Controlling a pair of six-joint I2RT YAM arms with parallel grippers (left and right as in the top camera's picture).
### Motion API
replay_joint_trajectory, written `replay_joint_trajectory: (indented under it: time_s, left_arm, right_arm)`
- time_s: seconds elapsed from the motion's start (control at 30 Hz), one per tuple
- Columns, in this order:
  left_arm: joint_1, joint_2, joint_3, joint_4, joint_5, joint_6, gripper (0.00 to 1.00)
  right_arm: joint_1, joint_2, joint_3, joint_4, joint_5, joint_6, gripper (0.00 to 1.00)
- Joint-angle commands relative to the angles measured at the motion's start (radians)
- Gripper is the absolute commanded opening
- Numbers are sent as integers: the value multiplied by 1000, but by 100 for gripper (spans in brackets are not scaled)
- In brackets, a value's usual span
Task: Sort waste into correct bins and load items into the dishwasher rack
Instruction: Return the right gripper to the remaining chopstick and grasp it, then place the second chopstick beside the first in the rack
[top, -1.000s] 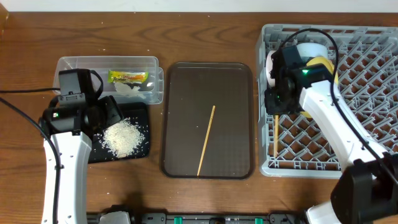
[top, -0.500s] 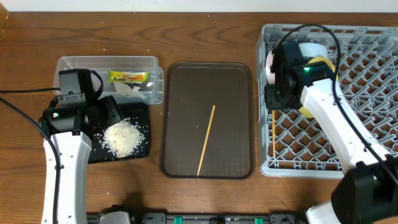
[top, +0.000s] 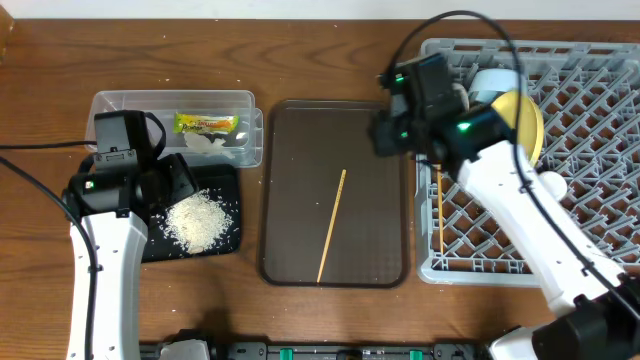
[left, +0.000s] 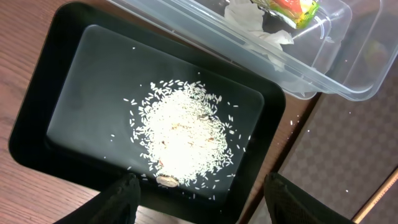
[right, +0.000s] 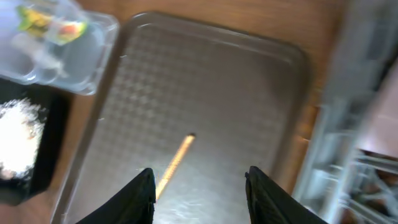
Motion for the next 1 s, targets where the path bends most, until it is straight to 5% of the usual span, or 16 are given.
replay_joint_trajectory:
  time_s: [0.0,0.3,0.5,0.97]
  left_arm:
    - [5,-2,-1,-3,-5,-5,67]
    - [5,-2,-4,-6,-5,-5,67]
    - [5,-2,-4,-6,-5,-5,67]
    - [5,-2,-4,-6,-5,-5,67]
  right_arm:
    - [61,63,11,11,-16,73,46]
    - [208,282,11,35,-14,122,49]
    - [267,414,11,16,46,296,46]
    - [282,488,10,-79,81,371,43]
